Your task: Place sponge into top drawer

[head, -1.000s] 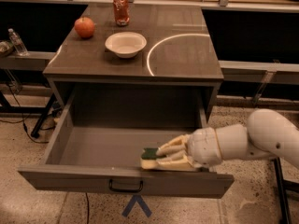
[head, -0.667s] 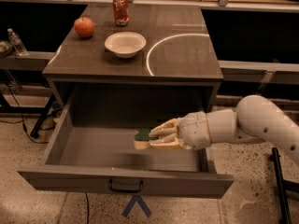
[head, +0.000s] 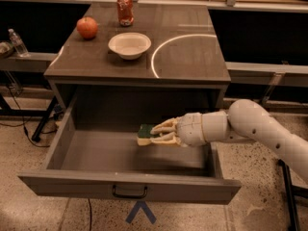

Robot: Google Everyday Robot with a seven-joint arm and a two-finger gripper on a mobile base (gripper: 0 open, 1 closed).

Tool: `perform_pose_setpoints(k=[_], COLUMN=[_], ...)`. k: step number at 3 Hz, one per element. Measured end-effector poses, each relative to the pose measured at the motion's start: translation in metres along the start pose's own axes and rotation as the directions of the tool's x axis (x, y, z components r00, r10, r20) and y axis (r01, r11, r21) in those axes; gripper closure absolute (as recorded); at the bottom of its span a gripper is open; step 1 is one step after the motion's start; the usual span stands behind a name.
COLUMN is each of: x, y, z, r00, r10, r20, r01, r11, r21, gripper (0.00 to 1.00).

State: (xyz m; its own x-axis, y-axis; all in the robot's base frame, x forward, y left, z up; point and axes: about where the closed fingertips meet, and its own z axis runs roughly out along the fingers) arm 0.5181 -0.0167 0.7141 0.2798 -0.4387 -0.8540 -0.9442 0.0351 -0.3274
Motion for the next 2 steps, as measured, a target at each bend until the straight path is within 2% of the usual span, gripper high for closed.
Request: perform_pose_setpoints(k=[1,2], x=[0.029,0.052], y=[-0.008,-0.014], z=[0.014,0.021], r00=[0.999,0.995], r10=[-0.015,-0.012], r20=[-0.044,-0.098], r01=[0.015,0.016], r11=[0.9998,0.9991], r21=[0.014,0.038], gripper=[0.85,0.53])
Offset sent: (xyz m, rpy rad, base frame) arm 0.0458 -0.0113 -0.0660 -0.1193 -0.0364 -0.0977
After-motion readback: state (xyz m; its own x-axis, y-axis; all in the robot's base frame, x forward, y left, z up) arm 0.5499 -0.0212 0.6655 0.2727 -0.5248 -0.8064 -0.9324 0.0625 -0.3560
